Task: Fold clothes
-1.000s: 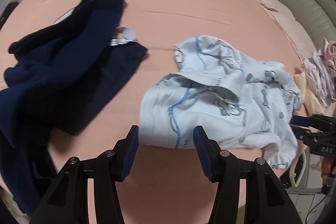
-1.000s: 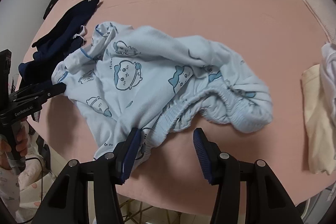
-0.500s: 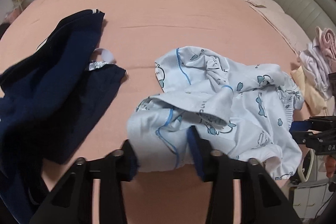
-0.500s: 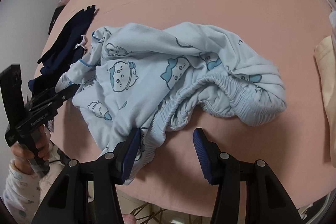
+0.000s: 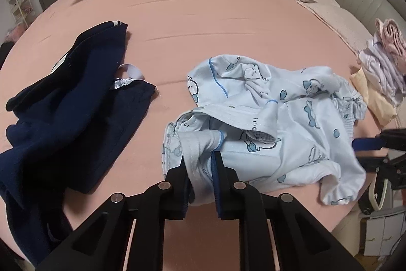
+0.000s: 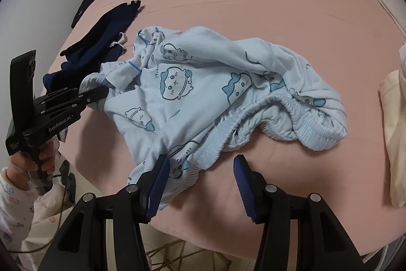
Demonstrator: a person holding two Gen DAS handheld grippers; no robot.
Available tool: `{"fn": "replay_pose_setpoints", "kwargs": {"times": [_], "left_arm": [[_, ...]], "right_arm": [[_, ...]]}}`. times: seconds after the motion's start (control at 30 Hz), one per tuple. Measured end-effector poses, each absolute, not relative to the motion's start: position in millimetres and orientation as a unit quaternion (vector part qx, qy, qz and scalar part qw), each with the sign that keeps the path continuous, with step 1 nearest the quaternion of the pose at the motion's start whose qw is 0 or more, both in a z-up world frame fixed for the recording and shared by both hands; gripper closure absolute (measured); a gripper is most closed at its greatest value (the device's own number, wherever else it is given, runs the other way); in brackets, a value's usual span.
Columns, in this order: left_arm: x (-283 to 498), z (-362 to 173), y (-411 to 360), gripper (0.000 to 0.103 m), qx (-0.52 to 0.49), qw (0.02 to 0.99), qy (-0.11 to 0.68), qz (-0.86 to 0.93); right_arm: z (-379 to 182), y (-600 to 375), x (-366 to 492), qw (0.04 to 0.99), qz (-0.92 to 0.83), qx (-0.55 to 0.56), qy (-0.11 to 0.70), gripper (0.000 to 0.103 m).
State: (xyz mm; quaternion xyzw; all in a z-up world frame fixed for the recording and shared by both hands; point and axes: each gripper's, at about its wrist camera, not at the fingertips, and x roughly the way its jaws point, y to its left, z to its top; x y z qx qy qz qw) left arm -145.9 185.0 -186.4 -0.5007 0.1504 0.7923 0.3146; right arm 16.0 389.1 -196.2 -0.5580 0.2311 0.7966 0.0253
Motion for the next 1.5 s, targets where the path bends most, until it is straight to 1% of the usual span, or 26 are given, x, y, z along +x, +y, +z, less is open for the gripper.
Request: {"fn": "replay_pose_setpoints", "kwargs": {"times": [0.1,0.23,0.37,0.53,0.57,0.63,0.67,0.73,0.77,0.9,1.0,1.07,1.3,1.37,1.5], "left_arm": [[-144,-182,183,0.09,-0.494,0.313,0.155,0.796],[-135,-183,183,0.09,-0.476,0.295,0.2,0.804],[-136,-187,183,0.09,-0.485,0.297,0.195,0.799],[-139,-186,184,0.09,-0.494,0.3,0.178,0.797],[-138,-185,184,0.09,-0.493,0.3,0.178,0.797],[-138,-184,184,0.09,-0.492,0.301,0.178,0.797],[-138,-184,183,0.09,-0.492,0.302,0.176,0.797],[-138,-183,182,0.09,-0.494,0.303,0.173,0.796],[-138,-183,181,0.09,-0.495,0.302,0.171,0.796],[-139,-180,175,0.09,-0.498,0.297,0.164,0.798],[-139,-177,170,0.09,-0.5,0.297,0.159,0.797],[-138,-175,168,0.09,-0.499,0.297,0.16,0.798],[-130,-164,164,0.09,-0.495,0.312,0.161,0.795],[-134,-165,164,0.09,-0.506,0.316,0.155,0.787],[-149,-176,163,0.088,-0.535,0.294,0.144,0.779]], "right_arm": [[-195,384,18,0.013,0.8,-0.545,0.249,0.051],[-198,376,18,0.003,0.801,-0.543,0.25,0.051],[-204,372,16,-0.004,0.797,-0.547,0.257,0.051],[-218,366,13,-0.01,0.794,-0.536,0.286,0.051],[-221,365,13,-0.011,0.794,-0.533,0.292,0.052],[-222,361,11,-0.012,0.796,-0.527,0.296,0.066],[-219,358,10,-0.015,0.8,-0.525,0.291,0.072],[-212,353,7,-0.014,0.81,-0.524,0.262,0.075],[-207,350,6,-0.012,0.816,-0.525,0.242,0.078],[-192,345,5,0.006,0.836,-0.518,0.182,0.083],[-185,350,3,0.029,0.841,-0.519,0.149,0.084],[-183,356,4,0.043,0.843,-0.517,0.142,0.084],[-177,386,9,0.098,0.842,-0.514,0.131,0.084],[-178,392,10,0.11,0.839,-0.517,0.128,0.085],[-183,409,16,0.128,0.831,-0.52,0.148,0.085]]}}
